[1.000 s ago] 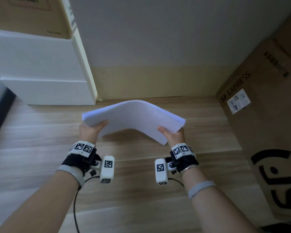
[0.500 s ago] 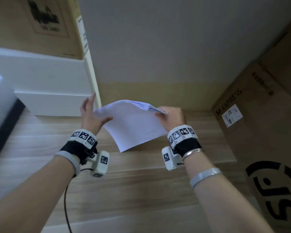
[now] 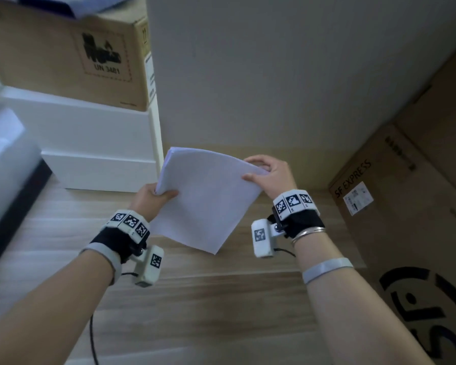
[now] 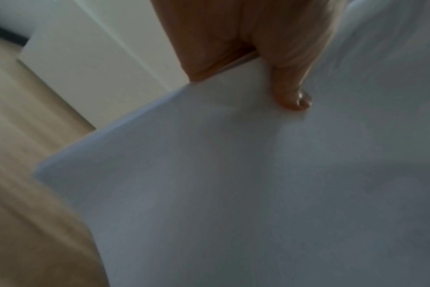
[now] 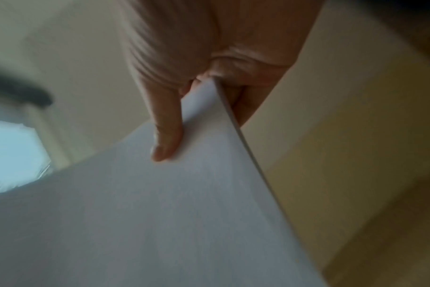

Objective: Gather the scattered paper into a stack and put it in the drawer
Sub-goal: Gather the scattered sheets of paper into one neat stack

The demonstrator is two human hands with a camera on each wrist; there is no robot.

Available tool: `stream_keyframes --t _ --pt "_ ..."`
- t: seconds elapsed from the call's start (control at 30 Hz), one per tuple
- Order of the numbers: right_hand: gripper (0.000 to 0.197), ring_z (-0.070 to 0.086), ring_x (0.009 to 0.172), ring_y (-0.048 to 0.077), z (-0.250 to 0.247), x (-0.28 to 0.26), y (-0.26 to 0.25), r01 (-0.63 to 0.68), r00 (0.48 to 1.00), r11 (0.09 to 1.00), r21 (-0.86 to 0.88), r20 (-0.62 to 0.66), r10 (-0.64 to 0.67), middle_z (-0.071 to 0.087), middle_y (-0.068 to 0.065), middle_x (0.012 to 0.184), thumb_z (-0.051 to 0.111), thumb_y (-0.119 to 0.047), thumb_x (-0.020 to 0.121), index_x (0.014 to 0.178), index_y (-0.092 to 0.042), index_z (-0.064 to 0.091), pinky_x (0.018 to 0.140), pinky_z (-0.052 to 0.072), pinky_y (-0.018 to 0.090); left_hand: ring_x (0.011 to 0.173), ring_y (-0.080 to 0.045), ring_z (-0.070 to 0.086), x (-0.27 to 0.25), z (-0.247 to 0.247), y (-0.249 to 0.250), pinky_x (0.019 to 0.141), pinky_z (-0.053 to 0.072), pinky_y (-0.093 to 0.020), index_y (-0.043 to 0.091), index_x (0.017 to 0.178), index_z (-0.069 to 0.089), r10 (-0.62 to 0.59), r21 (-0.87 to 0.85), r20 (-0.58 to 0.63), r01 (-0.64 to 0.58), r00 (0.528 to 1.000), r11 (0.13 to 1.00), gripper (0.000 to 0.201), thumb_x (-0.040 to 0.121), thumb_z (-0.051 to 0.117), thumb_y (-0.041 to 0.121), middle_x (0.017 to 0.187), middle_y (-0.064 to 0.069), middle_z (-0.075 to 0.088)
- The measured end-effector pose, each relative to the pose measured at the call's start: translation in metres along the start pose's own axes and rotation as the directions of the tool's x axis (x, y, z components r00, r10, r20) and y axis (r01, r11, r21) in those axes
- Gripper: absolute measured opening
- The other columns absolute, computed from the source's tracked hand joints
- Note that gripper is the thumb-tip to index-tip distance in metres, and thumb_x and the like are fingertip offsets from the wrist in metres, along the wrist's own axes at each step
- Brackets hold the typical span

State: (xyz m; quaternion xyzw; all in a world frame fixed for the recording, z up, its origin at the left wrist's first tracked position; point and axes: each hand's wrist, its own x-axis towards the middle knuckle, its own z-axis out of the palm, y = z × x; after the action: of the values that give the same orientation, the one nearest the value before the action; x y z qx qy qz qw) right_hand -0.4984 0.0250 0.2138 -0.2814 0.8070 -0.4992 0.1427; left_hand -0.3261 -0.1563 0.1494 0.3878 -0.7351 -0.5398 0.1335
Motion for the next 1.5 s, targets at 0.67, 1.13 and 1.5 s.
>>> stream_keyframes --t 0.67,1.13,1.5 --pt "0.017 0.062 0.079 0.018 0.069 -0.048 0.071 -0.38 0.925 0.891 0.25 0.083 0.371 0.065 0.001 0.085 0.075 -0.01 0.077 0.082 -0.017 0.06 0.073 0.052 0.03 0.08 -0.02 0.059 -0.011 0.028 -0.054 0.083 0.049 -0.04 0.02 0.066 0.06 -0.035 -0.281 -0.007 0.032 0.999 0.959 0.019 0.071 0.073 0.008 0.069 0.003 0.064" --pt "0.027 0.058 0.086 0.02 0.095 -0.065 0.088 -0.493 0.866 0.849 0.189 0.016 0.499 0.062 0.007 0.094 0.075 -0.02 0.078 0.098 -0.006 0.062 0.075 0.045 0.029 0.093 -0.021 0.053 -0.021 0.038 -0.075 0.079 0.039 -0.03 -0.007 0.112 0.061 -0.159 -0.184 0.006 0.157 0.987 0.97 0.031 0.085 0.063 0.007 0.1 -0.011 0.058" --pt "0.046 0.064 0.105 0.032 0.097 -0.094 0.091 -0.58 0.81 0.815 -0.014 0.093 0.579 0.067 0.019 0.114 0.073 -0.025 0.081 0.113 0.006 0.06 0.09 0.049 0.035 0.083 -0.023 0.068 -0.062 0.013 -0.084 0.07 0.043 -0.018 -0.012 0.12 0.056 -0.259 0.09 0.194 0.246 0.946 0.965 0.044 0.086 0.064 0.014 0.101 -0.024 0.072"
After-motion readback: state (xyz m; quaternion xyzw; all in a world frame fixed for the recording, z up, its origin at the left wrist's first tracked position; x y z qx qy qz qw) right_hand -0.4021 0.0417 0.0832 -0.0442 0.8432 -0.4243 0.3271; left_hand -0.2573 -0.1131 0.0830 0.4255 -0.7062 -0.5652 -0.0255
